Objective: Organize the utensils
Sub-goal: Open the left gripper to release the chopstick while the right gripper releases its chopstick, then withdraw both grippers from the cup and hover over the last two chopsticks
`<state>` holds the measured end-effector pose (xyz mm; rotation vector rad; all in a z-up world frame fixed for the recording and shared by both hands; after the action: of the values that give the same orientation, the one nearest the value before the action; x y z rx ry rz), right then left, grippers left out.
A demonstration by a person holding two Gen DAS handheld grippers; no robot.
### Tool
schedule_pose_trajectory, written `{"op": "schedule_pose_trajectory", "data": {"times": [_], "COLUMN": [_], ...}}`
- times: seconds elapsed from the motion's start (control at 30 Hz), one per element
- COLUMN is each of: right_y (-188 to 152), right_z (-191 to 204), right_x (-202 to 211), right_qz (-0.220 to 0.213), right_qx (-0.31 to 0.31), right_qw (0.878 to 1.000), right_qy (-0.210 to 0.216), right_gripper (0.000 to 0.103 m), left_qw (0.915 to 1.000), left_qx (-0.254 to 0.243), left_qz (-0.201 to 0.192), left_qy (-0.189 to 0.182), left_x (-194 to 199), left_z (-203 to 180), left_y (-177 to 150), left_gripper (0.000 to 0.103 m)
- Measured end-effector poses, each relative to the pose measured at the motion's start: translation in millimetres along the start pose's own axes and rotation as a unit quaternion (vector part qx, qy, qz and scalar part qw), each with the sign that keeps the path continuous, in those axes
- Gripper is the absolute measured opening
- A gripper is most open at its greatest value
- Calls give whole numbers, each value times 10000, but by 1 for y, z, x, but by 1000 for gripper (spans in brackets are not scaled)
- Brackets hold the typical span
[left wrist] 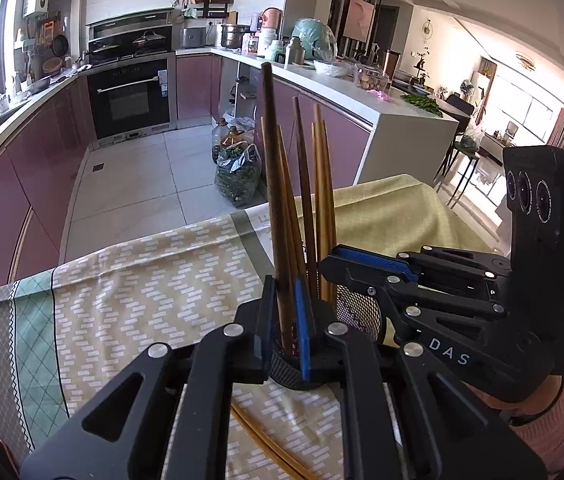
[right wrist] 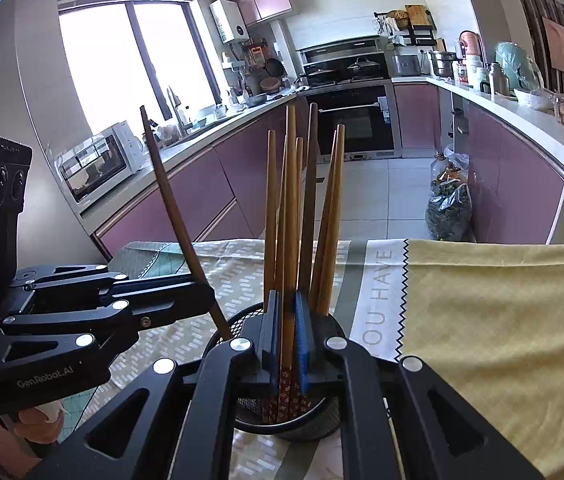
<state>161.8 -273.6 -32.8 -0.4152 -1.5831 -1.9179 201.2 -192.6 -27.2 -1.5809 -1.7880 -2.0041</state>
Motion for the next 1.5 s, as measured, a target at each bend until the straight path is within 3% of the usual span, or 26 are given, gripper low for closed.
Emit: {"op": "schedule_pose_trajectory", "data": {"times": [0.13,0.4,0.63,0.7,0.83,1.2,1.5], "right_y": [2,-7,-37,-49,-78,-142,-158], "right_z": [4,19,55,61,64,69,71], "right_x": [6,25,48,48,38,11,3], "right_qz": [-70,-166,-77,51,368,1147,1393], "right_qx": [22,176,754,838,918,1025,1098], "right_qw": [10000,9993,9954,9944,9933,9874,9838], "right_qy": [40,278,580,649,601,383,265], "right_gripper": [10,24,42,45,49,49,45], "left_qw": [9999,9977,9941,9930,9917,9863,9867], "left_qx": [37,51,139,104,225,442,611], "left_qz": [-111,-606,-877,-871,-817,-529,-210], "left_qy": [2,314,618,786,966,1498,1495], "left_x": [4,37,64,68,71,69,59], "left_z": [2,7,18,22,30,52,60], "left_y": [-2,-17,-47,-59,-84,-132,-155], "left_gripper": [28,39,76,78,94,97,96]}}
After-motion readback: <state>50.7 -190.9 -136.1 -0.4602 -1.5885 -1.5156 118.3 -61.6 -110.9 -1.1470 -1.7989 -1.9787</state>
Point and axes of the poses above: each gripper's, at about its wrist camera, not at the fingertips, and x roughly against the way its jaws point, z to its left, y to its top, the point moved 9 cm from there along -x, roughly the way its jaws point, and after that the axes turned 4 degrees about -y, right-handed, at the moved point
